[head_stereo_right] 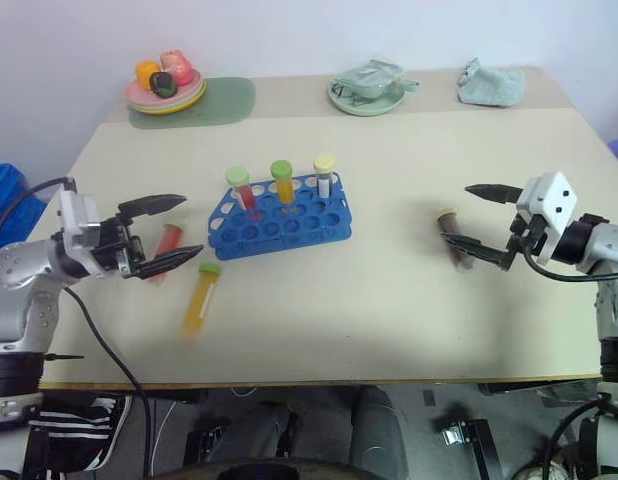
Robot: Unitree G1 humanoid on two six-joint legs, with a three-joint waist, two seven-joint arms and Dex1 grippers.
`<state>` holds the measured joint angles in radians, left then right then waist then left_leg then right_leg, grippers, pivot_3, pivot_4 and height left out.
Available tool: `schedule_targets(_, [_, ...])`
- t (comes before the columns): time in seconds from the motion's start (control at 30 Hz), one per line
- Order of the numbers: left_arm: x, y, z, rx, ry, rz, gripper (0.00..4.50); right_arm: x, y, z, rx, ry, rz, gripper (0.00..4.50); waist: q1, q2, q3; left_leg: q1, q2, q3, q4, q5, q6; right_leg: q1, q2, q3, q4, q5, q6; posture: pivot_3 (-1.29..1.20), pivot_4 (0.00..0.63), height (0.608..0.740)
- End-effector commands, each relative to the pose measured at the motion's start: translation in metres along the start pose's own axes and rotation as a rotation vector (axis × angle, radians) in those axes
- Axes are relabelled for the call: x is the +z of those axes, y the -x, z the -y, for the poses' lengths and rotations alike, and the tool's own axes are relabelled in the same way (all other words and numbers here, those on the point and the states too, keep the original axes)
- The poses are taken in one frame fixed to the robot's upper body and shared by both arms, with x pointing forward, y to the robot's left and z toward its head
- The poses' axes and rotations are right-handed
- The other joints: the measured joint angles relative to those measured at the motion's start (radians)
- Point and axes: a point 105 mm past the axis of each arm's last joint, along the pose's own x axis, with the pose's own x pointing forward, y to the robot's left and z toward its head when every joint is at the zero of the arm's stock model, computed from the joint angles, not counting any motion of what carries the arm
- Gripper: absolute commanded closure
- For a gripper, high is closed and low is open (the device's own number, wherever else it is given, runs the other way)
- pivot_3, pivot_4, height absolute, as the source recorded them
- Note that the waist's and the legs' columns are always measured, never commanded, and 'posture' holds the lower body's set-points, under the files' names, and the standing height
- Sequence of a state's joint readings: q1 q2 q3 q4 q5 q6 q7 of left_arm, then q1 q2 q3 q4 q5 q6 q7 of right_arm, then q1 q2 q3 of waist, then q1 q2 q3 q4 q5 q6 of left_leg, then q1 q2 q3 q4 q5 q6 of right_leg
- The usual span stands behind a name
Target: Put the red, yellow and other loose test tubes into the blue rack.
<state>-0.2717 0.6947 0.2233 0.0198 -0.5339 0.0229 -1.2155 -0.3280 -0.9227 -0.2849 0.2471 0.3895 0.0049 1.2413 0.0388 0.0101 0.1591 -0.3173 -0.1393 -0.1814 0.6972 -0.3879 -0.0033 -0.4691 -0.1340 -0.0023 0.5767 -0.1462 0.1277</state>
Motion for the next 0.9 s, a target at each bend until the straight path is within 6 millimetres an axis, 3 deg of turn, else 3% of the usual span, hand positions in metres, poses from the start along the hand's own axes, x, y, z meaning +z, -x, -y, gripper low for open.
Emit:
schedule_targets(0.03, [0.015,-0.001,-0.002,0.005,-0.042,0.016,0.06,0.008,0.001,0.004,-0.009,0.036,0.004,0.00,0.001,0.000,0.000,0.000,0.000,0.000,0.000,0.000,0.000,0.000,0.000,0.000,0.000,0.000,0.000,0.00,0.150,0.740])
schedule_targets(0.37, [0.033,-0.016,-0.010,-0.005,-0.068,0.033,0.06,0.002,-0.005,0.014,-0.058,-0.071,-0.076,0.00,-0.001,0.000,0.000,0.000,0.000,0.000,0.000,0.000,0.000,0.000,0.000,0.000,0.000,0.000,0.000,0.00,0.150,0.740])
schedule_targets(0.53, [0.036,-0.019,-0.014,0.007,-0.067,0.068,0.06,0.013,-0.012,0.023,-0.113,-0.163,-0.087,0.00,-0.002,0.000,0.000,-0.001,0.000,0.000,0.000,0.000,0.000,-0.001,0.000,0.000,0.000,0.000,0.000,0.00,0.150,0.740])
schedule_targets(0.7, [0.033,-0.038,-0.004,-0.038,-0.039,0.102,0.06,0.007,-0.002,0.057,-0.312,-0.267,-0.314,0.00,0.000,0.000,0.000,-0.002,0.000,0.000,0.001,0.000,0.000,-0.001,0.000,0.000,0.000,0.000,0.000,0.00,0.150,0.740])
schedule_targets(0.77, [0.030,-0.041,-0.003,-0.059,-0.043,0.104,0.06,0.012,-0.001,0.065,-0.358,-0.403,-0.366,0.00,0.000,0.000,0.000,-0.004,0.000,0.001,0.001,0.000,0.000,-0.004,0.000,0.001,0.000,0.001,-0.001,0.00,0.150,0.740])
schedule_targets(0.9, [0.028,-0.042,-0.004,-0.069,-0.043,0.116,0.06,0.032,-0.017,0.058,-0.303,-0.542,-0.429,0.00,-0.003,0.000,0.000,-0.005,0.002,0.006,0.000,0.000,0.000,-0.006,0.001,0.002,0.000,0.001,-0.002,0.00,0.150,0.740])
